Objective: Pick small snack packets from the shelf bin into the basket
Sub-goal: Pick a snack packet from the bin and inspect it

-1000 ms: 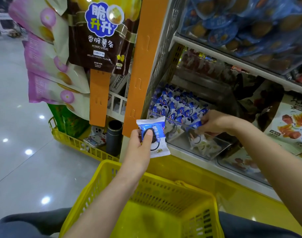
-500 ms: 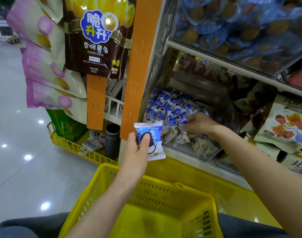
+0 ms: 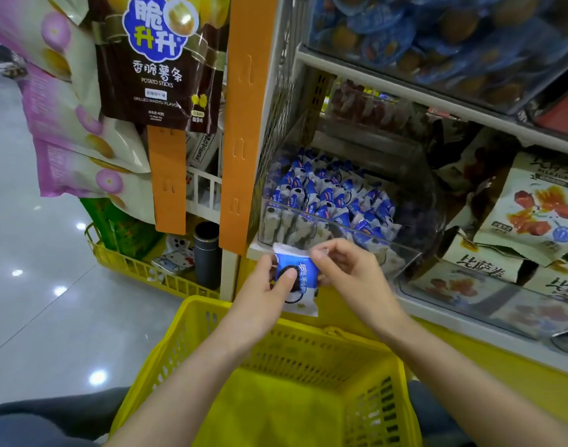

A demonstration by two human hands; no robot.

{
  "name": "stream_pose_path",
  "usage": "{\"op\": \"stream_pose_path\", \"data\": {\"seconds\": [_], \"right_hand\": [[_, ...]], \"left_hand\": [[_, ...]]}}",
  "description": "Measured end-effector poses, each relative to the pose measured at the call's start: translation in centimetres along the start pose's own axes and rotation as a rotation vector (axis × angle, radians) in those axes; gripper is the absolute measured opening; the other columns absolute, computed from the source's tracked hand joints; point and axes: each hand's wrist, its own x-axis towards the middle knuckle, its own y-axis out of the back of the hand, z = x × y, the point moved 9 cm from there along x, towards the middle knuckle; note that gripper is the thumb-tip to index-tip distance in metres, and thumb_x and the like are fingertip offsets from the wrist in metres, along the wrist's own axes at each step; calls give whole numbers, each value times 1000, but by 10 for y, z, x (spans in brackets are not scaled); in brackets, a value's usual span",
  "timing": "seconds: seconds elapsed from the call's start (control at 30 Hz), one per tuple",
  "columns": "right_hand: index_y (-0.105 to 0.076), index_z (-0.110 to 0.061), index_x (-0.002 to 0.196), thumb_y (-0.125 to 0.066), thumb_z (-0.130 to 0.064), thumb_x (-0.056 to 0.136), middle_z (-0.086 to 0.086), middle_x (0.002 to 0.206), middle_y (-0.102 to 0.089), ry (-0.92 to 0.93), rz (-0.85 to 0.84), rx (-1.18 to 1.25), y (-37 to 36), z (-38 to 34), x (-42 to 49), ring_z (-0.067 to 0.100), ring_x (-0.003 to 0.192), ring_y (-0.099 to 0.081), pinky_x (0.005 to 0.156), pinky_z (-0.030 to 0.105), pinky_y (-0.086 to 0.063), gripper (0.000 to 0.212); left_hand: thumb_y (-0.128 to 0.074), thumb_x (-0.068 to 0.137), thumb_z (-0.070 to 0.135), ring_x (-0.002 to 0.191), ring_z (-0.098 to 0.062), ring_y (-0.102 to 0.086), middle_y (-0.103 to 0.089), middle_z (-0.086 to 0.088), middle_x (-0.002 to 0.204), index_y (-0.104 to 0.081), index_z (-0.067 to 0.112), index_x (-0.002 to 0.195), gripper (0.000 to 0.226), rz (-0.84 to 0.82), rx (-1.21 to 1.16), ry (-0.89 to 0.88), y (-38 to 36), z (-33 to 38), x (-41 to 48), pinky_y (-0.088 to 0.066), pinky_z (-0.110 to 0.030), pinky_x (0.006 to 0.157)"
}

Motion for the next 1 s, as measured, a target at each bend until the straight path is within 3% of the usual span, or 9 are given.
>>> {"op": "stream_pose_path", "data": {"seconds": [0.07, 0.17, 0.23, 0.33, 0.57, 0.67, 0.73, 0.83, 1.0], "right_hand": [[-62, -12, 80, -57, -8, 89, 1, 71, -66, -84, -12, 126, 1, 15, -2, 2, 61, -60, 55, 17, -52, 12], [-63, -14, 77, -56, -7, 90, -9, 60, -67, -119, -41, 186, 0, 28, -7, -2, 56, -60, 50, 13, -48, 16], [-63, -16, 74, -57, -8, 90, -10, 57, -66, -122, -41, 188, 0, 34, -10, -3, 54, -58, 48, 12, -46, 18], [-64, -22, 72, -61, -12, 87, -9, 59, -66, -97, -101, 165, -6, 36, -15, -1, 54, -59, 50, 13, -47, 18], [-70, -21, 80, -71, -20, 80, -16, 69, -63, 267, -56, -361, -2, 12, -27, 1, 73, -60, 64, 13, -46, 1], [-71, -22, 73, -70, -19, 81, -12, 64, -66, 139, 0, -215, 8, 22, -25, 1, 63, -60, 58, 12, -45, 8], [-68, -19, 70, -67, -12, 83, -4, 65, -67, 4, 73, -33, 18, 32, -22, 5, 60, -62, 58, 22, -53, 14], [-64, -9, 78, -60, -9, 88, 8, 75, -68, -145, 163, 215, 34, 46, -20, 7, 62, -65, 55, 21, -54, 11], [-55, -9, 81, -52, -9, 93, 7, 77, -66, -381, 42, 392, 16, 70, -25, 4, 59, -64, 58, 17, -55, 13]], "left_hand": [[-49, 94, 8, 105, -18, -60, -62, -8, 114, -51, 13, 114, 21, -53, -4, 8, -6, 0, -3, -48, -31, 91], [-53, 91, 6, 93, -14, -63, -65, -12, 108, -56, 20, 102, 18, -93, -19, -8, -12, 0, -7, -51, -25, 81], [-54, 92, 12, 79, -9, -64, -66, -17, 98, -59, 9, 99, 9, -78, -63, 5, -13, -3, -9, -51, -20, 67], [-52, 93, 17, 71, -15, -56, -60, -17, 79, -56, -6, 91, 23, 16, -60, 4, -8, -8, -8, -44, -20, 58], [-52, 93, 16, 72, -21, -53, -57, -16, 75, -56, -2, 81, 22, 49, -85, 73, -10, -22, -9, -41, -27, 62], [-54, 91, 19, 74, -17, -61, -65, -11, 79, -61, -2, 91, 22, 9, -199, 122, -19, -28, -10, -46, -21, 61], [-60, 87, 24, 71, -9, -62, -69, 0, 77, -62, 6, 94, 19, -22, -220, 136, -22, -28, -11, -46, -14, 60], [-68, 81, 17, 83, -12, -68, -72, -3, 96, -60, 13, 105, 26, -39, -248, 151, -24, -32, -12, -54, -25, 74], [-63, 84, 9, 81, -10, -70, -74, -4, 93, -58, 8, 106, 23, 89, -356, 40, -9, -21, -11, -52, -16, 62]]}}
